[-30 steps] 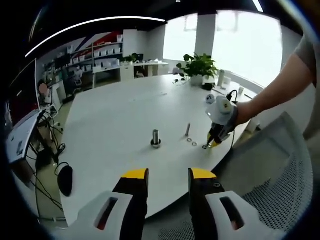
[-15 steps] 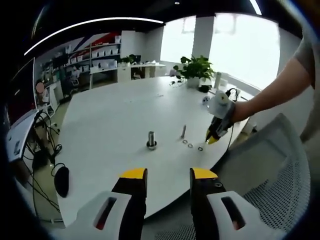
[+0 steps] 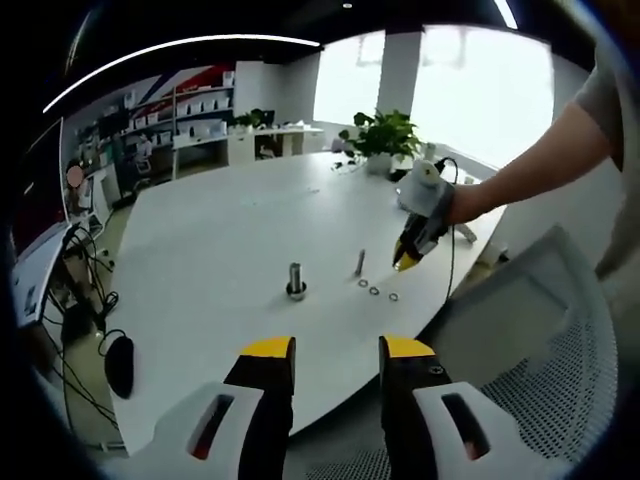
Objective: Place the washer onto the threaded stud by aligning its center hole with the stud, sliding it down to the base, and recovering from edge contact or off-axis alignment until the washer reaches the visible bottom stop.
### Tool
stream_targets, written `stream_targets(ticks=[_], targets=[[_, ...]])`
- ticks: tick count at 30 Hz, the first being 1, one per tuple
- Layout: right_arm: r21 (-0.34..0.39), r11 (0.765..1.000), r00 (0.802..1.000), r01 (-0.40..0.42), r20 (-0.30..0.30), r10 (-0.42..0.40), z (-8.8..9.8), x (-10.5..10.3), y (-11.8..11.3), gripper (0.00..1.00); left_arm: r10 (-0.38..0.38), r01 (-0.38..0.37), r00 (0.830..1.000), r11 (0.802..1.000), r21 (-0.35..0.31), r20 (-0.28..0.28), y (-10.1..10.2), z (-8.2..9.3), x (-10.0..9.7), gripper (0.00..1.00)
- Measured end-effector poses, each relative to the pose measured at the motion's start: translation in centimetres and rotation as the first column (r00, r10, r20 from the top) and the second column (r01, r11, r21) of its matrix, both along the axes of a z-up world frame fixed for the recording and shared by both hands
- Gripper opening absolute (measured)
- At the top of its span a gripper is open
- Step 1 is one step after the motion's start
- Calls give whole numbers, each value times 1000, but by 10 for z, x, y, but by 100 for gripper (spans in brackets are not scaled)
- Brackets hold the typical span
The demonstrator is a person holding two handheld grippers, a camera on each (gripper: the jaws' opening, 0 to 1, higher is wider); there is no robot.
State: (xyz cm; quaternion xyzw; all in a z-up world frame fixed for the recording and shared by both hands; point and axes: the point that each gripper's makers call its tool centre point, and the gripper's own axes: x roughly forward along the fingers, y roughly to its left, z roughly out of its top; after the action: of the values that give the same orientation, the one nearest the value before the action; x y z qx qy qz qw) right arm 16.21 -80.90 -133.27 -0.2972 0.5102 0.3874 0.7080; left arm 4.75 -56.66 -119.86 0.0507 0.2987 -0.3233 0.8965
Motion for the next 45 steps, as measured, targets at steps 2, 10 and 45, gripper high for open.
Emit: stream_targets(ticks=[2, 10, 45], targets=[[3, 1000, 1000, 4, 0, -4, 2, 5, 0, 13, -4, 4, 1000, 1000, 1, -4, -1, -1, -1, 31], [22, 1000, 1000, 3, 23, -4, 15, 18, 5, 13, -3, 3, 1000, 1000, 1, -1, 0, 0, 0, 32], [28, 997, 996, -68, 66, 66, 27, 48, 44, 13, -13, 13, 1000, 1000, 19, -3, 0, -3, -1, 30]])
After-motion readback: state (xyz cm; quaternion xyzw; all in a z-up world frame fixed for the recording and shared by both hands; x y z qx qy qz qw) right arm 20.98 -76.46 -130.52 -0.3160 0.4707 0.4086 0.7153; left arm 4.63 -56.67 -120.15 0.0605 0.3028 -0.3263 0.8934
